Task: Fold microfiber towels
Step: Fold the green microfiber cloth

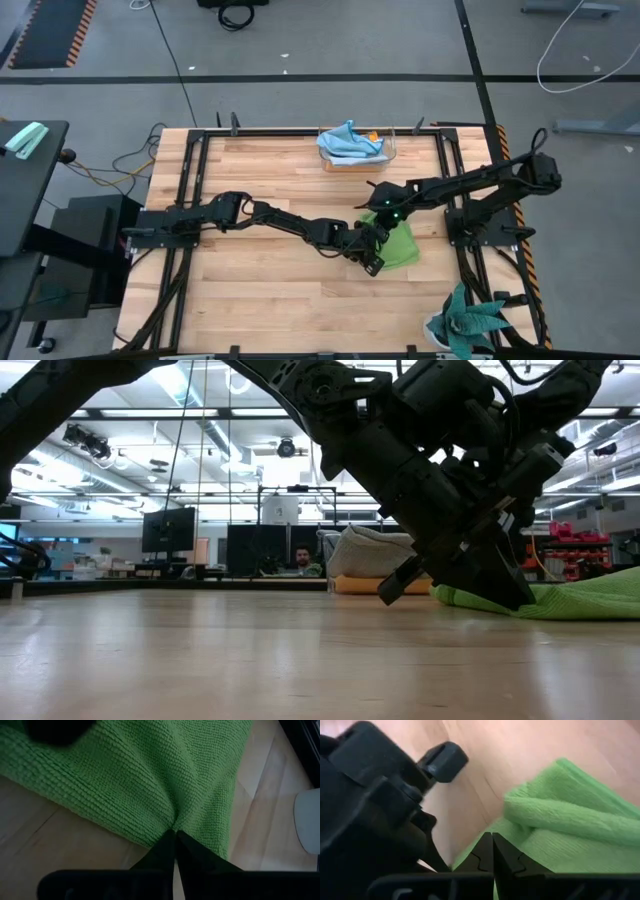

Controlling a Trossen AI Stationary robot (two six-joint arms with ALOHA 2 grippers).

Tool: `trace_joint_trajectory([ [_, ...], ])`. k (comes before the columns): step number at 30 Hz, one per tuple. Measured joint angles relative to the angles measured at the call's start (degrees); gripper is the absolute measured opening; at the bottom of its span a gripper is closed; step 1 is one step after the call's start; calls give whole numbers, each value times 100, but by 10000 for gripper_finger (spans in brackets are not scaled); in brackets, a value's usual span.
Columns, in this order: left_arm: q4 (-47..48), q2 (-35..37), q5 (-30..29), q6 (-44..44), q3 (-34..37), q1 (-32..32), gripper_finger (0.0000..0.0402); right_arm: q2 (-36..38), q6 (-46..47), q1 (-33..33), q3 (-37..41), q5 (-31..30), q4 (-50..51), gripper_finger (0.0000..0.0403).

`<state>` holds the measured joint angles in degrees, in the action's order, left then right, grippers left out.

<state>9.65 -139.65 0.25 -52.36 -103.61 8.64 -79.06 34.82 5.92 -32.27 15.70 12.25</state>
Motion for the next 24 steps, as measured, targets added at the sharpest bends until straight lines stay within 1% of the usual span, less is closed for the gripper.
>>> trace_joint_trajectory([
  [5, -2, 0, 2, -31, 0, 0, 24, -170, -7, -58, 4, 4, -405, 0],
  [10, -2, 0, 26, -163, 2, 11, 16, -442, -113, 81, -7, 147, -536, 0],
  [16, 3, -1, 18, -328, 2, 17, 27, -454, -339, 415, 17, 156, -726, 0],
  [20, 18, 0, -22, -403, 2, 42, 23, -389, -563, 750, 35, 87, -667, 0],
  [21, 16, 0, -6, -300, 0, 54, 20, -382, -432, 833, 23, 49, -753, 0],
  [22, 13, 0, -43, -264, 0, 69, 17, -382, -407, 920, -24, -23, -889, 0],
  [24, -19, -7, -52, -88, -9, 99, 14, -380, -397, 1060, -2, -402, -853, 0],
])
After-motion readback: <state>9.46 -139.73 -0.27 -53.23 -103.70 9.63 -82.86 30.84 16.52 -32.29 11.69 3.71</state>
